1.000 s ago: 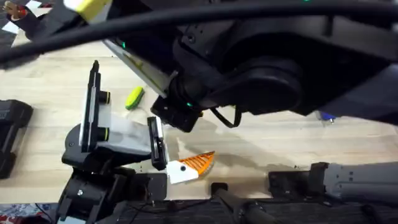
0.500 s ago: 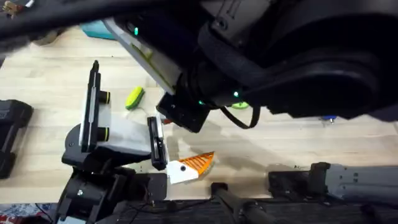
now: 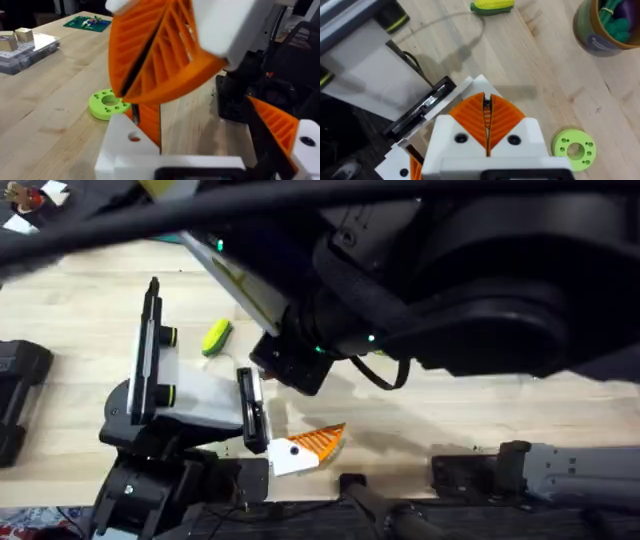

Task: Pick up the gripper from the table and insert it into the empty holder that is missing its gripper. Then pick up a screw, insert it into the mounting hole, and use the screwdriver to tighten it. Finally, clean up the table by picking up the vegetable and placing it into the bucket.

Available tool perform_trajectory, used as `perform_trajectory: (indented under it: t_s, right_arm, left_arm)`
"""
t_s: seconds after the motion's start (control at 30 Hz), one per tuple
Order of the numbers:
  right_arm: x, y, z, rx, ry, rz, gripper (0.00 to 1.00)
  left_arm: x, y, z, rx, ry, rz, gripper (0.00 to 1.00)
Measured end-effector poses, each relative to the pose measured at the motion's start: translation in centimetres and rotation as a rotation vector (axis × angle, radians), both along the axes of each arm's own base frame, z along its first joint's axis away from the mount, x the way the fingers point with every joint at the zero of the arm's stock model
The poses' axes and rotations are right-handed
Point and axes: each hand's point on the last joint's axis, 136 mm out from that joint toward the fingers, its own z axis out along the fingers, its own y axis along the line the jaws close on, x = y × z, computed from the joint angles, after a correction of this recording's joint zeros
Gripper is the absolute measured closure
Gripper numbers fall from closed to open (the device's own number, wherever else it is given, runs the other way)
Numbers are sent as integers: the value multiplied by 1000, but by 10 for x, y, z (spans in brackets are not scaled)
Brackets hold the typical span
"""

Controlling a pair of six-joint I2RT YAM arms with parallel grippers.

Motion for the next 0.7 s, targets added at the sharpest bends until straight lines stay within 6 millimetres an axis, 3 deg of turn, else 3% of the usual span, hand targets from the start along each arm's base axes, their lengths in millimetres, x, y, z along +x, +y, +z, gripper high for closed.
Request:
perform_trajectory:
  t_s: [0.7]
  right_arm:
    - [-3,2,-8,-4,8,0,992]
  left_arm:
    - [0,0,0,0,0,0,14]
